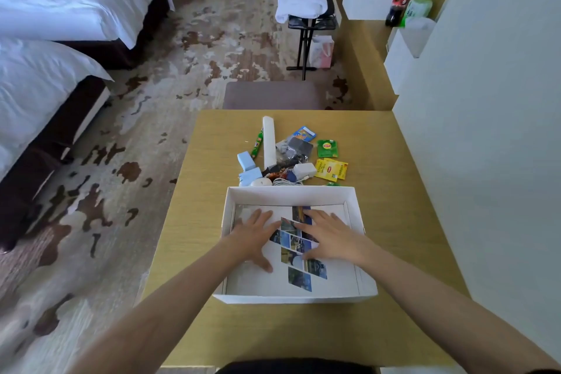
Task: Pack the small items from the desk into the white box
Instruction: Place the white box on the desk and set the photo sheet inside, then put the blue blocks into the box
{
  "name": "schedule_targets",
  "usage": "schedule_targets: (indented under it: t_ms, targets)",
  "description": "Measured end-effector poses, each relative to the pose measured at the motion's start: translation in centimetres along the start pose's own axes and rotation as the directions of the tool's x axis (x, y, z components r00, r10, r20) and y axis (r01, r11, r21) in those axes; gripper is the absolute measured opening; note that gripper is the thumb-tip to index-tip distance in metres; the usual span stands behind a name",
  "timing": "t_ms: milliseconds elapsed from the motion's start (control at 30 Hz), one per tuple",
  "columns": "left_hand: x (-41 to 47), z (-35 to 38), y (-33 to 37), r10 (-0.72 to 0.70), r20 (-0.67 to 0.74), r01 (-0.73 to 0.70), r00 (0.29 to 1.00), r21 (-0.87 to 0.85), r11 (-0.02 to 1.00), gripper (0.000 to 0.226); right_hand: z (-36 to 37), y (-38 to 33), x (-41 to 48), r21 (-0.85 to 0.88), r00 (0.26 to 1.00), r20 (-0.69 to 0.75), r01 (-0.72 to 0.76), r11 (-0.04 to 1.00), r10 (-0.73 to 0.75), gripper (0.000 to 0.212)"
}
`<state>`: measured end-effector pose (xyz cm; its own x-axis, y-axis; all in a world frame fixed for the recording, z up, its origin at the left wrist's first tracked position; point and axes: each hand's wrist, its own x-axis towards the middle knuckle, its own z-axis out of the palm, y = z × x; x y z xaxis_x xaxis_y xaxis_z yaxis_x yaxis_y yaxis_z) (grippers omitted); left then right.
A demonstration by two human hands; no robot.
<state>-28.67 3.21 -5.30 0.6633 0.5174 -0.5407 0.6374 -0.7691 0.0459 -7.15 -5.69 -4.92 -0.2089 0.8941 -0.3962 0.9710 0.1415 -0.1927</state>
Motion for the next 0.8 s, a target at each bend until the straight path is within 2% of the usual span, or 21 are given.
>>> schedule_targets:
  t_ms: [67, 133, 200, 267, 333, 400, 467, 567, 667, 733, 800]
  targets:
    - [0.1, 0.7, 0.2, -0.008, 0.077, 0.009, 0.997, -0.015, 1.0, 0.13, 0.5, 0.3, -0.1, -0.003, 0.99, 0.141, 0.004, 1.0, -0.004, 0.105]
    - [0.1, 0.9, 0.4, -0.015, 0.096, 0.018, 0.995, -0.031, 0.999, 0.133, 0.8, 0.3, -0.1, -0.056, 0.974, 0.227, 0.026, 0.998, -0.013, 0.116]
    - [0.0, 0.7, 0.6, -0.03, 0.114, 0.037, 0.993, -0.052, 0.998, 0.133, 0.4, 0.1, -0.1, -0.07, 0.963, 0.267, 0.042, 0.997, -0.021, 0.119]
    - [-0.5, -0.1, 1.0, -0.047, 0.124, 0.055, 0.991, -0.067, 0.996, 0.126, -0.6, -0.1, -0.4, -0.051, 0.963, 0.266, 0.06, 0.997, -0.044, 0.111]
    - [-1.2, -1.0, 1.4, -0.056, 0.087, 0.068, 0.995, -0.149, 0.986, 0.1, -1.8, 0.1, -0.7, 0.023, 0.982, 0.165, 0.088, 0.996, -0.091, 0.084]
    - [-2.2, -2.0, 1.5, -0.082, -0.03, 0.068, 0.996, -0.315, 0.946, 0.064, -3.2, 0.6, -0.9, 0.181, 0.993, -0.019, 0.12, 0.976, -0.119, 0.054]
    - [-3.4, -3.1, 1.2, -0.144, -0.172, 0.055, 0.974, -0.437, 0.898, 0.042, -4.8, 1.2, -1.0, 0.311, 0.979, -0.185, 0.143, 0.94, -0.088, 0.04]
    - [-4.4, -5.3, -0.4, -0.262, -0.381, 0.007, 0.887, -0.555, 0.832, 0.028, -7.6, 1.9, -0.1, 0.403, 0.934, -0.356, 0.188, 0.896, -0.036, 0.031]
    - [-3.5, -7.9, -2.7, -0.328, -0.547, -0.121, 0.77, -0.63, 0.767, 0.021, -10.0, 2.2, 2.2, 0.466, 0.886, -0.463, 0.239, 0.852, 0.005, 0.023]
    - [-2.3, -9.2, -4.4, -0.385, -0.571, -0.137, 0.725, -0.667, 0.732, 0.022, -11.0, 2.2, 4.2, 0.478, 0.867, -0.496, 0.225, 0.849, 0.05, 0.02]
    - [-0.6, -9.9, -6.3, -0.446, -0.512, -0.088, 0.734, -0.724, 0.685, 0.021, -11.4, 2.4, 6.6, 0.485, 0.869, -0.486, 0.175, 0.857, 0.097, 0.018]
